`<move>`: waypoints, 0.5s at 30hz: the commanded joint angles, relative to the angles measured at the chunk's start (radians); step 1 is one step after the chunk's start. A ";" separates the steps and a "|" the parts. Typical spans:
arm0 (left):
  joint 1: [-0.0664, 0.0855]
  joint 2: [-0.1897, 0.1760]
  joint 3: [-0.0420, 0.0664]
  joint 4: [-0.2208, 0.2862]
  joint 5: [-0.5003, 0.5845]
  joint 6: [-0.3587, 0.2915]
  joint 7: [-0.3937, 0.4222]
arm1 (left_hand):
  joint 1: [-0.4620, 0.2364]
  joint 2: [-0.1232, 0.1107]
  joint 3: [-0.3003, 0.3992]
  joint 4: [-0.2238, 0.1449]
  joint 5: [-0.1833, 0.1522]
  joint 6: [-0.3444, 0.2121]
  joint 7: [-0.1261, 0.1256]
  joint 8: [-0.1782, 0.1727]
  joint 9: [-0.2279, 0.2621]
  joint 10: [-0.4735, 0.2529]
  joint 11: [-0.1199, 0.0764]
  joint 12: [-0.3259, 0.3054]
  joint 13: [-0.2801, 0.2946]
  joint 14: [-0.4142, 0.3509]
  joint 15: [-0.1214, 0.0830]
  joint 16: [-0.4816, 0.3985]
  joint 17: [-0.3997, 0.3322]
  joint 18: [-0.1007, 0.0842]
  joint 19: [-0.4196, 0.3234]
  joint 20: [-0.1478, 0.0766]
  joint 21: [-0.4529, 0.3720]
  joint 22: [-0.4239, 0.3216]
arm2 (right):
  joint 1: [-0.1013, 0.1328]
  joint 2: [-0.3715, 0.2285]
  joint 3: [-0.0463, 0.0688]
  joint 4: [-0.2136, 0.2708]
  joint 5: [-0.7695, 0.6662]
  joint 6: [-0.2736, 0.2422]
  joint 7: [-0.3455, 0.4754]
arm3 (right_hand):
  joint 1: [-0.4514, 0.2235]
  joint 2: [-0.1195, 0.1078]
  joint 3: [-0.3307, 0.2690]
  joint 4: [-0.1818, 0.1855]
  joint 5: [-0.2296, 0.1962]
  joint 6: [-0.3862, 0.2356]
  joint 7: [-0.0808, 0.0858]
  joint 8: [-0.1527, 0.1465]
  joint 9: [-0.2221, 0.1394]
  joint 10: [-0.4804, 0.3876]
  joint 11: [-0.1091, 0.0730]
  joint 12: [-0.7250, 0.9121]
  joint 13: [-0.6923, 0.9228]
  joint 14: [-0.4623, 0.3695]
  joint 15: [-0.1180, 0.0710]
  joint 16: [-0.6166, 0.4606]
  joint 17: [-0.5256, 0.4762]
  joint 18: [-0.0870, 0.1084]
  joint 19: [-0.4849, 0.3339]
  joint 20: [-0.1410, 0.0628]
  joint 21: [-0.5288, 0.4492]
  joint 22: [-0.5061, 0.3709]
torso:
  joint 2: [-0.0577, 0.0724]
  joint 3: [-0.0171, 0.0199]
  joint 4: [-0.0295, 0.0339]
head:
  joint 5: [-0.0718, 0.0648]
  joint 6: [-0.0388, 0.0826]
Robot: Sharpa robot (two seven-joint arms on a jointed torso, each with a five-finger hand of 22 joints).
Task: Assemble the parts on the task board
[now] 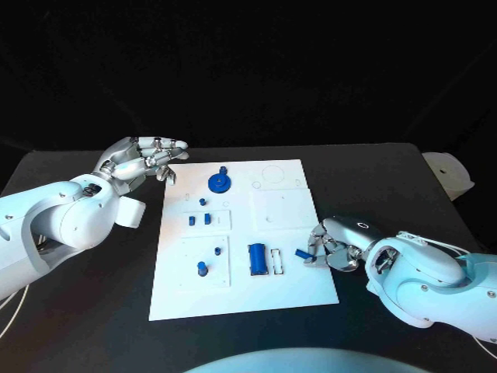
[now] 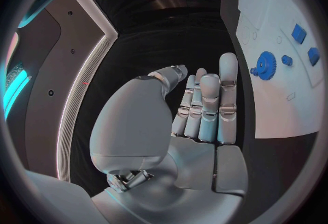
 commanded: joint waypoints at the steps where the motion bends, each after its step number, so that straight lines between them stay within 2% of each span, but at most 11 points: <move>1: 0.000 0.001 0.000 0.004 0.004 0.010 0.003 | -0.008 0.001 -0.003 0.003 -0.003 -0.009 -0.001 0.005 -0.001 -0.007 0.003 0.002 0.001 -0.003 -0.001 0.007 0.003 0.015 0.004 0.005 -0.006 -0.002 | -0.005 0.006 -0.004 -0.008 -0.077 0.045 -0.029 | 0.054 0.032 0.020 0.001 -0.007 0.009 -0.001 -0.001 -0.003 0.009 -0.008 -0.001 -0.022 0.093 -0.006 0.002 0.203 -0.007 0.105 0.001 0.005 0.264 | -0.001 -0.0004 0.0005 | 0.001 -0.001; 5: 0.000 0.001 0.000 0.005 0.004 0.010 -0.001 | -0.013 0.002 -0.005 0.007 -0.004 -0.010 -0.001 0.005 -0.002 -0.007 0.003 0.004 0.002 0.004 -0.001 0.014 0.019 0.015 0.006 0.006 -0.006 -0.002 | -0.006 0.011 -0.004 -0.011 -0.104 0.045 -0.038 | 0.074 0.028 0.048 0.003 -0.007 0.011 -0.002 -0.005 -0.006 0.009 -0.008 0.000 -0.021 0.093 -0.006 0.002 0.204 -0.007 0.105 0.000 0.005 0.264 | -0.001 -0.0001 0.0019 | 0.001 -0.005; 9: 0.000 0.001 0.000 0.005 0.004 0.010 -0.002 | -0.014 0.002 -0.006 0.008 -0.005 -0.010 -0.001 0.005 -0.002 -0.007 0.003 0.004 0.002 0.003 -0.001 0.013 0.015 0.015 0.006 0.006 -0.006 -0.002 | -0.006 0.014 -0.004 -0.009 -0.105 0.039 -0.043 | 0.100 0.008 0.133 0.012 0.003 0.012 -0.003 -0.011 -0.011 0.009 -0.010 -0.001 -0.021 0.093 -0.007 0.002 0.205 -0.007 0.105 -0.002 0.005 0.264 | -0.002 -0.0009 0.0012 | 0.002 -0.008; 11: 0.000 0.001 0.000 0.005 0.004 0.010 -0.002 | -0.014 0.002 -0.006 0.008 -0.005 -0.010 -0.001 0.005 -0.002 -0.007 0.003 0.004 0.002 0.003 -0.001 0.013 0.015 0.015 0.006 0.006 -0.006 -0.002 | -0.006 0.014 -0.004 -0.007 -0.099 0.033 -0.045 | 0.094 -0.007 0.176 0.015 0.023 0.012 -0.002 -0.010 -0.010 0.009 -0.009 -0.002 -0.021 0.094 -0.007 0.002 0.205 -0.007 0.105 -0.002 0.005 0.264 | -0.002 -0.0003 -0.0005 | 0.004 -0.007; 14: 0.000 0.002 0.000 0.005 0.004 0.010 -0.002 | -0.014 0.002 -0.006 0.008 -0.005 -0.010 -0.001 0.005 -0.002 -0.007 0.003 0.004 0.002 0.003 -0.001 0.013 0.015 0.015 0.006 0.006 -0.006 -0.002 | -0.005 0.012 -0.004 0.004 -0.081 0.018 -0.047 | 0.052 -0.043 0.270 0.013 0.055 0.010 -0.002 -0.003 -0.002 0.012 -0.010 0.000 -0.019 0.094 -0.007 0.002 0.206 -0.007 0.105 -0.001 0.005 0.264 | -0.001 0.0003 -0.0009 | 0.004 -0.006; 15: 0.000 0.002 0.000 0.004 0.004 0.011 -0.002 | -0.014 0.002 -0.006 0.008 -0.005 -0.010 -0.001 0.005 -0.002 -0.007 0.003 0.004 0.002 0.003 -0.001 0.013 0.015 0.015 0.006 0.006 -0.006 -0.002 | -0.005 0.011 -0.004 0.008 -0.074 0.014 -0.047 | 0.029 -0.063 0.317 0.011 0.063 0.008 -0.001 0.001 0.002 0.013 -0.012 -0.001 -0.019 0.094 -0.006 0.002 0.206 -0.007 0.105 -0.001 0.005 0.264 | -0.001 0.0003 -0.0009 | 0.004 -0.006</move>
